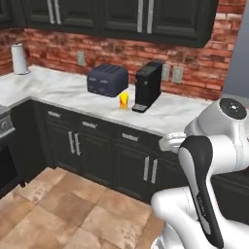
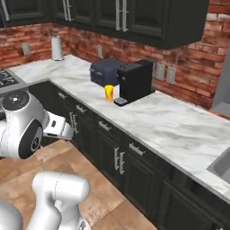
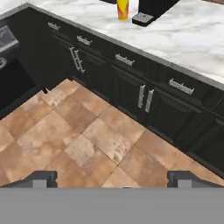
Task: Place the pitcher and cup on the dining counter for serving.
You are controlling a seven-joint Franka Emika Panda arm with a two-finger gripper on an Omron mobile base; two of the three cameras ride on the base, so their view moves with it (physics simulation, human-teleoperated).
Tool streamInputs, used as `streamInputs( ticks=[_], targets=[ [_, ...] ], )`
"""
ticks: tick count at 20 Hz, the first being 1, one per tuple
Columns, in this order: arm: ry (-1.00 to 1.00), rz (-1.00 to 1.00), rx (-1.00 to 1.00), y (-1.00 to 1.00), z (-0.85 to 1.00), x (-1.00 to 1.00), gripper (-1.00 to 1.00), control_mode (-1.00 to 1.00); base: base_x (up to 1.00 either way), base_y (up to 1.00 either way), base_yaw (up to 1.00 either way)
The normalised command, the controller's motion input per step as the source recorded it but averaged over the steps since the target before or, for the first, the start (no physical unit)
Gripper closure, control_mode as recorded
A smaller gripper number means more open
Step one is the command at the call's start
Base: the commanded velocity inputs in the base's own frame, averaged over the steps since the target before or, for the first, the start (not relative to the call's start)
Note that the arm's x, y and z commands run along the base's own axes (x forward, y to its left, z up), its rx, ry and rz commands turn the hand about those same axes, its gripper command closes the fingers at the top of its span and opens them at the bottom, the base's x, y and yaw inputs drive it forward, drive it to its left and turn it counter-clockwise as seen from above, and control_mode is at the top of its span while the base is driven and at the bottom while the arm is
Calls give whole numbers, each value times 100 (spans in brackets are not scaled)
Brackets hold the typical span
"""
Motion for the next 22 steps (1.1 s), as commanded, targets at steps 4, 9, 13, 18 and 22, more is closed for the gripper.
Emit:
streamInputs(
  ticks=[4,9,13,18,22],
  targets=[
    [0,0,0,0,0,0,-100,100,100,100,-54],
    [0,0,0,0,0,0,-100,100,100,100,-54],
    [0,0,0,0,0,0,-100,100,100,100,-54],
    [0,0,0,0,0,0,-100,100,93,100,-54],
    [0,0,0,0,0,0,-100,100,64,84,-45]
  ],
)
